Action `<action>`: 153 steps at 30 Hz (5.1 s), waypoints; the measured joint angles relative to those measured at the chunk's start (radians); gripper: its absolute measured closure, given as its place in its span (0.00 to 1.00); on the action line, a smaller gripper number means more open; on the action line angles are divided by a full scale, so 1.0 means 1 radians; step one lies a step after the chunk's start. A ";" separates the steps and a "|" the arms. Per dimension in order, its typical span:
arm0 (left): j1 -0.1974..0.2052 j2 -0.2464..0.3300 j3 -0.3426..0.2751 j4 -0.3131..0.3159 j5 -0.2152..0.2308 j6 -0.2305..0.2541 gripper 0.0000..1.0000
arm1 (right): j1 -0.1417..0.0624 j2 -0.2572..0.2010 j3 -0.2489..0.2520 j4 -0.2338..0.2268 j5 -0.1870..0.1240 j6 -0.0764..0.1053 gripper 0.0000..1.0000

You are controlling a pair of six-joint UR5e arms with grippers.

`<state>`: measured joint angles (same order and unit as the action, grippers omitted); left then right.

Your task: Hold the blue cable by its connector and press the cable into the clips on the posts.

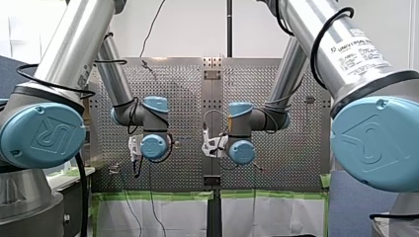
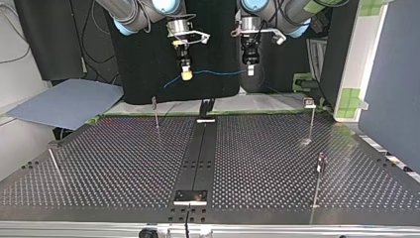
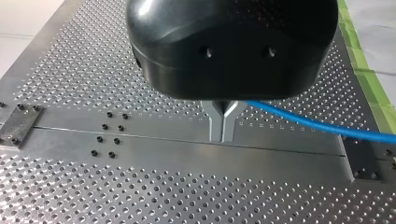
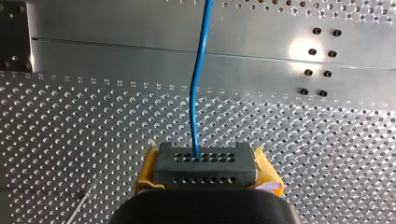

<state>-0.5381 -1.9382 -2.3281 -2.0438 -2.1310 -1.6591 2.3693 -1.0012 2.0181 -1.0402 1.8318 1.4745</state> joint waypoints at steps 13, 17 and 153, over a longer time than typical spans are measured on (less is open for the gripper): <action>0.000 0.000 0.000 0.000 0.000 0.000 1.00 | 0.000 0.000 0.000 0.000 0.000 0.000 1.00; -0.007 -0.009 -0.008 0.008 0.002 0.003 1.00 | 0.004 0.004 0.001 0.004 0.004 0.004 1.00; 0.356 0.574 0.380 -0.825 0.074 -0.272 1.00 | 0.075 -0.344 -0.524 0.750 -0.154 0.210 1.00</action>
<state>-0.1825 -1.3646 -1.9478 -2.8687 -2.0573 -1.9306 2.4440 -1.3456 1.4936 -0.2903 1.6774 1.6845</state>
